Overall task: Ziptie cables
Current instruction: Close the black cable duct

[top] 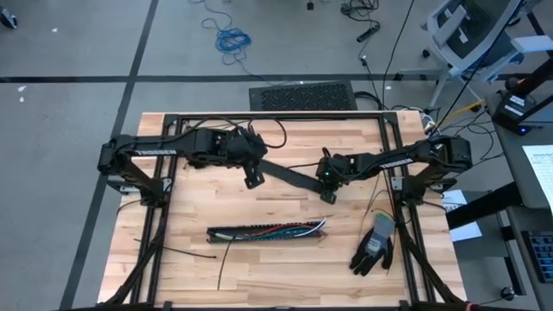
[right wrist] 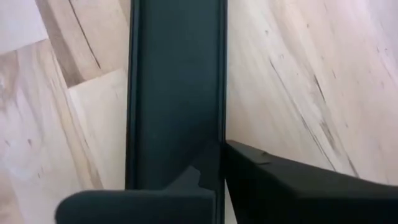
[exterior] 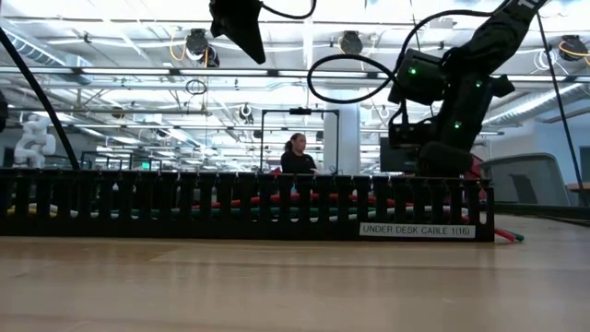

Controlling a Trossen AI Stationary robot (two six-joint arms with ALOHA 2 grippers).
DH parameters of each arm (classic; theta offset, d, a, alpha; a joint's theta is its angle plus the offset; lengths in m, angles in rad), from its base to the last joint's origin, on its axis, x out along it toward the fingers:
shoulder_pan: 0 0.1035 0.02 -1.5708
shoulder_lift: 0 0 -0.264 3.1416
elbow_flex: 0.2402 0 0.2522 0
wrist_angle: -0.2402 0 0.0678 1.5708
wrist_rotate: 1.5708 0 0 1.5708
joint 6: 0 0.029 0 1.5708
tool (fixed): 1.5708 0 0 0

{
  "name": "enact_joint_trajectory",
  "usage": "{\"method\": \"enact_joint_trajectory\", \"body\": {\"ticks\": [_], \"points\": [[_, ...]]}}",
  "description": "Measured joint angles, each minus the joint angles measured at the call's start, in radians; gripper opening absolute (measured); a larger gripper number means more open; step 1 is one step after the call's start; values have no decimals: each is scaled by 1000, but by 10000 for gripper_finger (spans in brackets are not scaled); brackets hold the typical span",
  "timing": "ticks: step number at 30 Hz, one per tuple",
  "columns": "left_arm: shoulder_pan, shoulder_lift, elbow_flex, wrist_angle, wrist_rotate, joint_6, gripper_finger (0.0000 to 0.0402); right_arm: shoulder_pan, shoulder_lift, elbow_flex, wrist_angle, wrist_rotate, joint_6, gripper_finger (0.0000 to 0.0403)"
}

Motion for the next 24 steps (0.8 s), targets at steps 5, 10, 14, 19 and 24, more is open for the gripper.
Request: {"method": "enact_joint_trajectory", "body": {"ticks": [5, 10, 14, 19, 24], "points": [[0, -16, 0, -55, -55, 6, 0, 3, -142, -9, -132, -91, 59, 0], [1, -79, 2, -106, -160, 56, 0, 4, -347, 12, -292, -237, 140, 0], [23, -128, 1, -140, -225, 107, 0, 10, -515, 7, -307, -450, 267, 0], [50, -151, 1, -212, -210, 110, 0, 9, -687, 10, -219, -528, 531, 1], [51, -161, -63, -218, -106, 113, 0, -8, -767, 11, -116, -481, 827, 1]]}}
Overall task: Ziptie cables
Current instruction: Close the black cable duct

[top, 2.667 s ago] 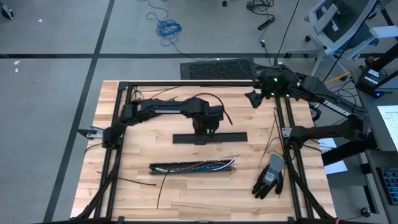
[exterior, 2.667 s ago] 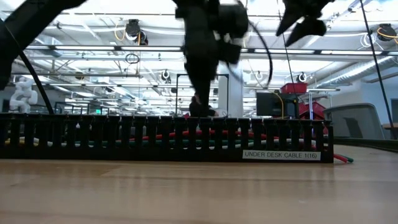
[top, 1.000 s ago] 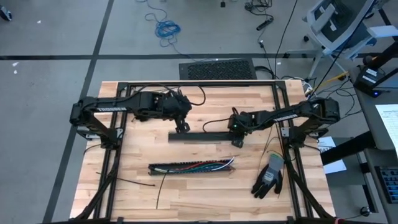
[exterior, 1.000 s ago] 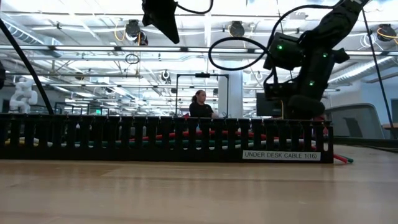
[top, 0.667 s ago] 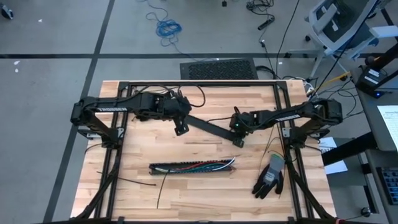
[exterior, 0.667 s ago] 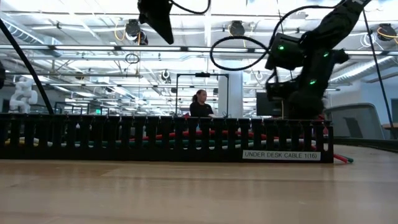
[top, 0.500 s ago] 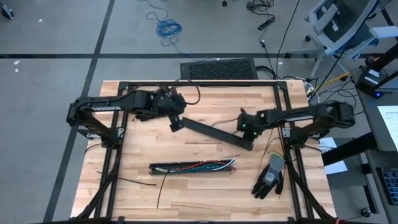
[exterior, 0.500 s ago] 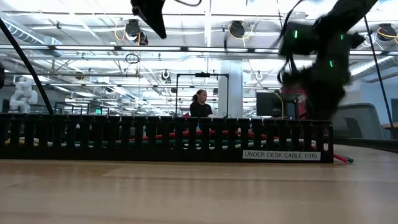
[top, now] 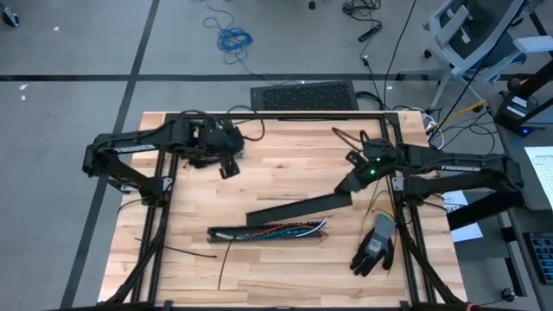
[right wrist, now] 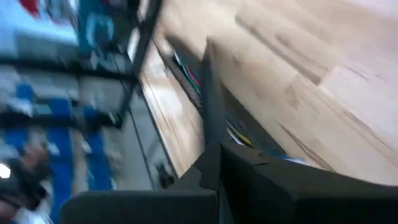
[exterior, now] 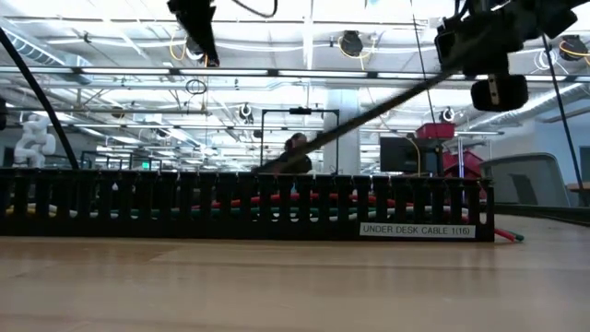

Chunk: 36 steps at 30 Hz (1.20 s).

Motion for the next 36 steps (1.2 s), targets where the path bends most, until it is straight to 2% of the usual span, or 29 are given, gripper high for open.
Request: {"method": "enact_joint_trajectory", "body": {"ticks": [4, 9, 11, 14, 17, 21, 25, 28, 30, 33, 36], "points": [[-14, -1, -98, 20, 66, -49, 0, 0, -14, 0, 28, 94, 115, 1], [-67, 0, -269, 226, 198, -62, 0, -4, 8, 0, 24, 198, 99, 1], [-95, 0, -333, 315, 237, -68, 0, -6, 20, 1, 11, 194, 19, 1], [-130, 0, -399, 392, 257, -123, 0, 14, 45, 2, -117, 148, -144, 1], [-157, 3, -442, 410, 256, -211, 0, 49, 93, 2, -232, 215, -312, 6], [-180, 3, -468, 418, 245, -324, 0, 110, 189, 1, -199, 281, -544, 51], [-196, 3, -471, 419, 225, -381, 0, 182, 301, 2, -114, 331, -830, 127], [-202, 3, -471, 424, 215, -426, 0, 199, 390, 2, -135, 436, -863, 182], [-208, 3, -471, 424, 209, -463, 0, 196, 448, 2, -148, 461, -876, 206], [-220, 3, -472, 424, 187, -523, 0, 190, 519, 2, -113, 463, -915, 219], [-236, 3, -472, 435, 163, -560, 0, 190, 579, 2, -93, 462, -971, 213]]}}
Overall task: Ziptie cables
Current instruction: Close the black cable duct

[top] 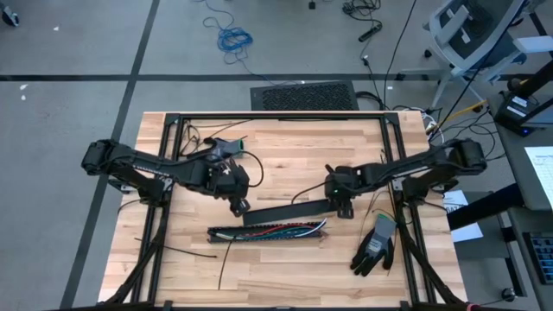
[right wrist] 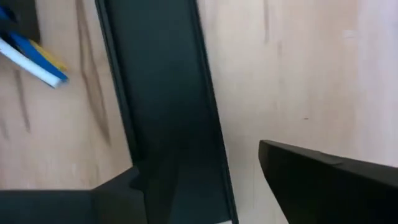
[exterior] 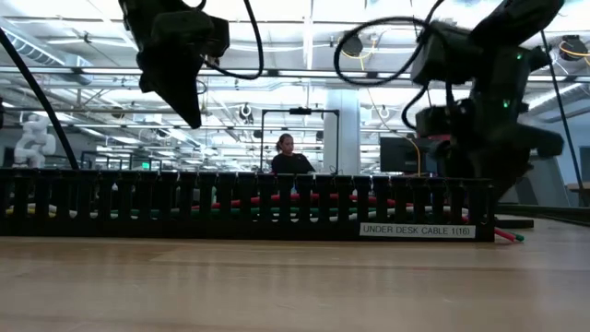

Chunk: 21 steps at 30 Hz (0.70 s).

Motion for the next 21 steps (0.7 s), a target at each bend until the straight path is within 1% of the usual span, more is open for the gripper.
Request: {"method": "enact_joint_trajectory", "body": {"ticks": [3, 6, 8, 10, 11, 14, 18, 21], "points": [[-18, 0, 0, 17, -10, -1, 0, 0, 48, 4, 7, -27, -34, 193], [-35, 0, 0, 20, -13, -18, 0, 0, 109, 10, 16, -42, -48, 154], [-44, 0, 0, 20, -29, -41, 0, -1, 151, 13, 43, -45, -48, 107], [-55, 0, 0, 21, -43, -53, 0, -2, 181, 17, 68, -35, -41, 42], [-61, 0, 0, 21, -49, -53, 0, -2, 181, 17, 79, -27, -42, 22], [-83, 0, 0, 22, -59, -61, 0, -2, 184, 16, 107, -28, -34, 5], [-107, 0, 0, 18, -60, -79, 0, -2, 186, 15, 106, -44, -31, 2], [-129, 0, 0, 15, -64, -78, 0, -13, 184, 16, 100, -61, 25, 1]]}}
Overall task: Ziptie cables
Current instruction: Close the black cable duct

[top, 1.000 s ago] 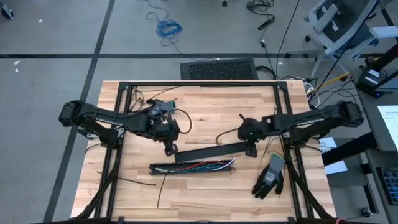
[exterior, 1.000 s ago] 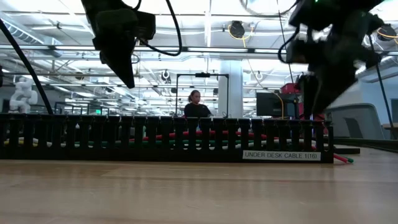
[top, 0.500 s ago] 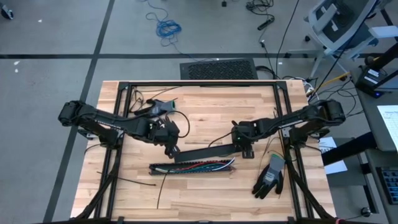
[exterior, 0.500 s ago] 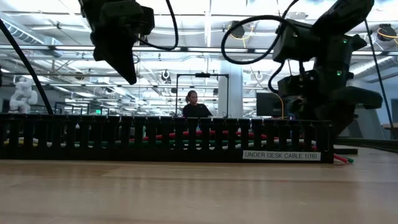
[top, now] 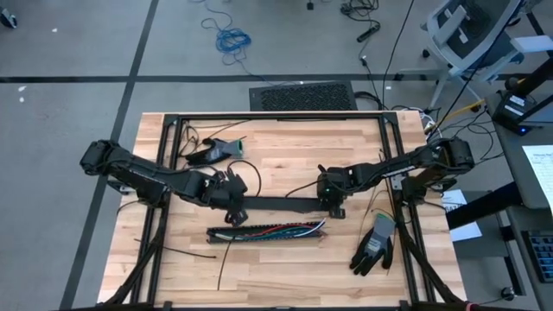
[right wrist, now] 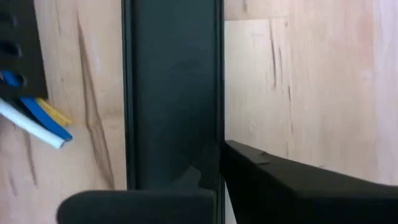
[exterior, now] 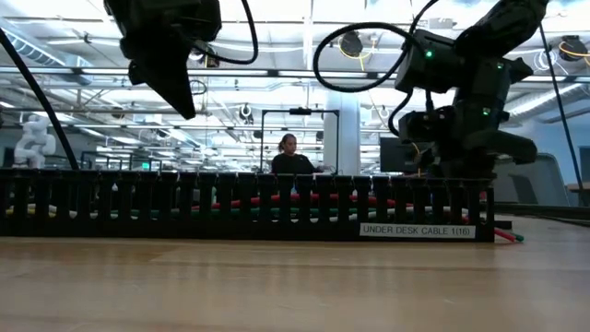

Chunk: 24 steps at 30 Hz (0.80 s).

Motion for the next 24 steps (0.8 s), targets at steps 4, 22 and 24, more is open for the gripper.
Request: {"method": "enact_joint_trajectory", "body": {"ticks": [4, 22, 24], "points": [[-37, 0, 0, -51, -26, 0, 0, -39, -131, -15, -78, -88, 135, 0], [-105, -32, 0, -212, -388, 1, 0, -121, -468, -17, 197, -456, 805, 1], [-110, -33, 0, -205, -420, 1, 0, -121, -468, -17, 223, -454, 829, 1]]}}
